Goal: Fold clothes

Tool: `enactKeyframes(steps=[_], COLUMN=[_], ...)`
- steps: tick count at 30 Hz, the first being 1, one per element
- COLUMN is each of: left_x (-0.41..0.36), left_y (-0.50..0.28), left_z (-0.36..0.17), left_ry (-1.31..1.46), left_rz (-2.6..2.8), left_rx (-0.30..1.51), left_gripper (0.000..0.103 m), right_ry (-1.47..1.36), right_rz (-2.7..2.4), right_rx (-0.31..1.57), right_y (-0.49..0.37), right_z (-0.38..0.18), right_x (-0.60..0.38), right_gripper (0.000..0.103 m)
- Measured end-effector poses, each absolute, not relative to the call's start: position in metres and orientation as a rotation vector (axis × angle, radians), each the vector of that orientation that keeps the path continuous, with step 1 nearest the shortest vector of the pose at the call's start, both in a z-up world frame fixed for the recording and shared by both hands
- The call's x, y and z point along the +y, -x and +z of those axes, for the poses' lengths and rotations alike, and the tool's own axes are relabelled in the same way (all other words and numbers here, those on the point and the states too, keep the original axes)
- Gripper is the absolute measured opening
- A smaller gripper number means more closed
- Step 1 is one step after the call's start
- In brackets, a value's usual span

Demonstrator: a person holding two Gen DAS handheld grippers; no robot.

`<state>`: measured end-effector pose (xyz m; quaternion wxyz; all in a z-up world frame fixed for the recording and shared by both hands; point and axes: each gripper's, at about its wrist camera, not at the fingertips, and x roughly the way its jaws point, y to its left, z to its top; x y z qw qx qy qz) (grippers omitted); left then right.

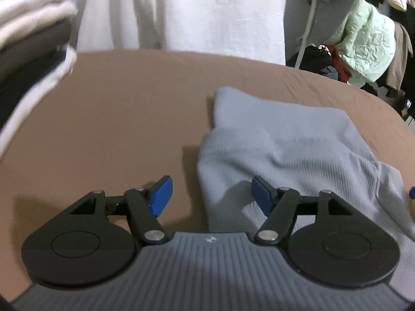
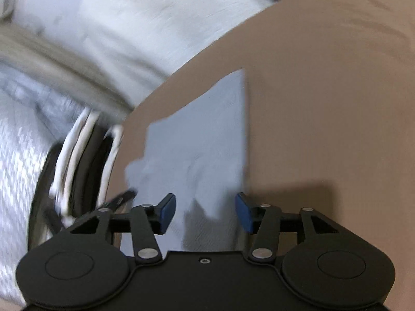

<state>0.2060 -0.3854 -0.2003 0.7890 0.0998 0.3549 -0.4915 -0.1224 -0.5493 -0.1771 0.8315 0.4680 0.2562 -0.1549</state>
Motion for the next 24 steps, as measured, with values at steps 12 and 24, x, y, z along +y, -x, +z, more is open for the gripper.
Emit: enactKeyframes(steps=[12, 24], left_x=[-0.388, -0.527], left_y=[-0.132, -0.075], left_z=[-0.168, -0.185], left_ry=[-0.32, -0.784], left_rz=[-1.186, -1.416], left_rx=[0.657, 0.608], left_gripper=[0.071, 0.08], right_ry=[-0.824, -1.253], right_rz=[-0.359, -0.237], right_rx=[0.616, 0.51], right_y=[0.071, 0.098], right_z=[-0.182, -0.215], right_x=[-0.531, -0.589], right_gripper=[0.068, 0.065])
